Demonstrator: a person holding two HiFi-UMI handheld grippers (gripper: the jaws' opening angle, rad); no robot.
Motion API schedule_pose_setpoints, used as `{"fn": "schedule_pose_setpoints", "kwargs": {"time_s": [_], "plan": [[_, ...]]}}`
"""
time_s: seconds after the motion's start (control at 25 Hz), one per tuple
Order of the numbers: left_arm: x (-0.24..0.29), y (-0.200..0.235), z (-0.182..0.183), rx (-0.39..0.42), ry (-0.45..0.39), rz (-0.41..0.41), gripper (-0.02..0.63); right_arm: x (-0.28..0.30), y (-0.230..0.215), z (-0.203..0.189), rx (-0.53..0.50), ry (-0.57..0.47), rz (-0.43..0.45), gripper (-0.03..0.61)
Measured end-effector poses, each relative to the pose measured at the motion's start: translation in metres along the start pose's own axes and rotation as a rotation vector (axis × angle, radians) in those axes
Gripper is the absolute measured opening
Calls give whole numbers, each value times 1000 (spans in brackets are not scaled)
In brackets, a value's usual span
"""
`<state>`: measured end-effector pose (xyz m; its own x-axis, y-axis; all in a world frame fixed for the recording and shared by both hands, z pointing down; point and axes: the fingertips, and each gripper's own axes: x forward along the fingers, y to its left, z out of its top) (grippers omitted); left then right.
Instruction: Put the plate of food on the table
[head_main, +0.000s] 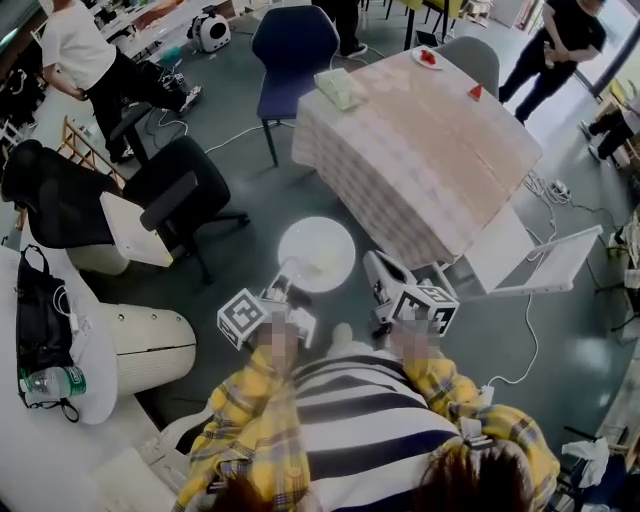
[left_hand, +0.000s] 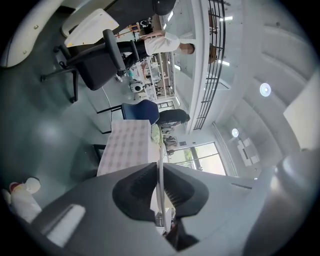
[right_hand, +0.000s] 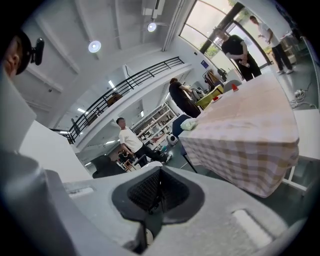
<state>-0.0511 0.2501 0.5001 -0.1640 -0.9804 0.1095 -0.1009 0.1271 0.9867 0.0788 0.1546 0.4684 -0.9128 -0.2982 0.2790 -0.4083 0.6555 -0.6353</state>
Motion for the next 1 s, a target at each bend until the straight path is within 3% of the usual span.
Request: {"fn": "schedule_pose_setpoints", "kwargs": {"time_s": [0.52, 1.0], "plan": [[98, -10, 28, -13, 63, -26, 14, 57, -31, 55, -12, -41, -38, -5], [207, -6, 66, -3, 244, -12, 14, 125, -61, 114, 28, -132, -174, -5]]}}
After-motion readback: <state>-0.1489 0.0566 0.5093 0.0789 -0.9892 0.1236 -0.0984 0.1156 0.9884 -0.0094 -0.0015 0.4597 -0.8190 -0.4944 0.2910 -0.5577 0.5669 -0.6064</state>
